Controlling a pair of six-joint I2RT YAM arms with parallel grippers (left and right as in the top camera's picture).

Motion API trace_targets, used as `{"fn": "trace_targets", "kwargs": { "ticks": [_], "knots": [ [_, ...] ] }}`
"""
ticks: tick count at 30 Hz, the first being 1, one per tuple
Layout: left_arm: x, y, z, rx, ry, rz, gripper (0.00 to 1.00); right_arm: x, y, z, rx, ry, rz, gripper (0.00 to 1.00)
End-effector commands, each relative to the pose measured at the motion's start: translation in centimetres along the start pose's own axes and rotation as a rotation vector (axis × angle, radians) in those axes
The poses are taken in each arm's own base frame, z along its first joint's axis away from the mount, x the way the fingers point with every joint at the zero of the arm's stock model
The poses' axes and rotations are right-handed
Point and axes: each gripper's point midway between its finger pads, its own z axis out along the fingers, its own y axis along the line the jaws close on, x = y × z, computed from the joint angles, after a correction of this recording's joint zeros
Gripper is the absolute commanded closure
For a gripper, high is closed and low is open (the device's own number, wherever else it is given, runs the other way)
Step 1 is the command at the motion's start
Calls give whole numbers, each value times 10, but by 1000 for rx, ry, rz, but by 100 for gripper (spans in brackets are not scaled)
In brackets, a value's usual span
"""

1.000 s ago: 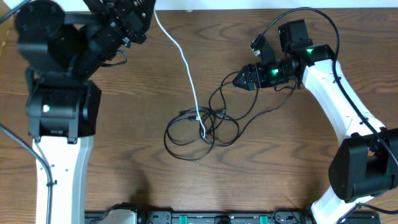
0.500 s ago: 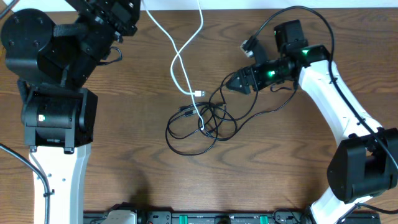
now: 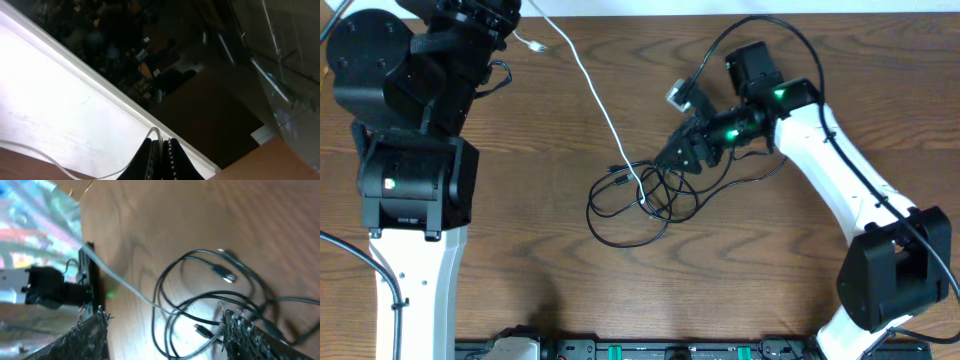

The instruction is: Untangle cables

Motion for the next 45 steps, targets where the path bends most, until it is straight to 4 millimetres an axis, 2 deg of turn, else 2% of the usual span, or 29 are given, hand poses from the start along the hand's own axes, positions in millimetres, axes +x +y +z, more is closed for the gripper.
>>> {"fn": "trace_targets", "kwargs": {
  "ticks": [1, 3, 8, 12, 18, 22, 28, 34, 39, 45],
  "knots": [
    [-7, -2, -2, -5, -26, -10, 92, 7, 14, 10, -53, 26, -72, 29],
    [-7, -2, -2, -6, -26, -10, 92, 15, 16, 17, -63, 48, -70, 30],
    [-5, 0, -2, -14, -19, -12, 92, 29, 14, 35, -54, 79, -79, 41],
    [-5, 1, -1, -17, -17, -13, 92, 35, 4, 50, -5, 82, -44, 45],
    [-5, 1, -1, -18, -16, -13, 92, 41, 6, 70, -17, 69, -50, 46],
    [-3, 3, -1, -27, -10, -15, 92, 46, 6, 79, -2, 78, -49, 53],
    [-1, 6, -2, -39, -1, -19, 92, 46, -3, 80, 50, 78, 4, 74],
    [-1, 6, -2, -39, -2, -19, 92, 34, -5, 81, 60, 34, 53, 99],
    [1, 9, -2, -48, 5, -21, 92, 21, 2, 79, 22, -12, 111, 99],
    [4, 13, -2, -66, 19, -26, 92, 8, 13, 68, 27, -49, 207, 99]
  ]
}}
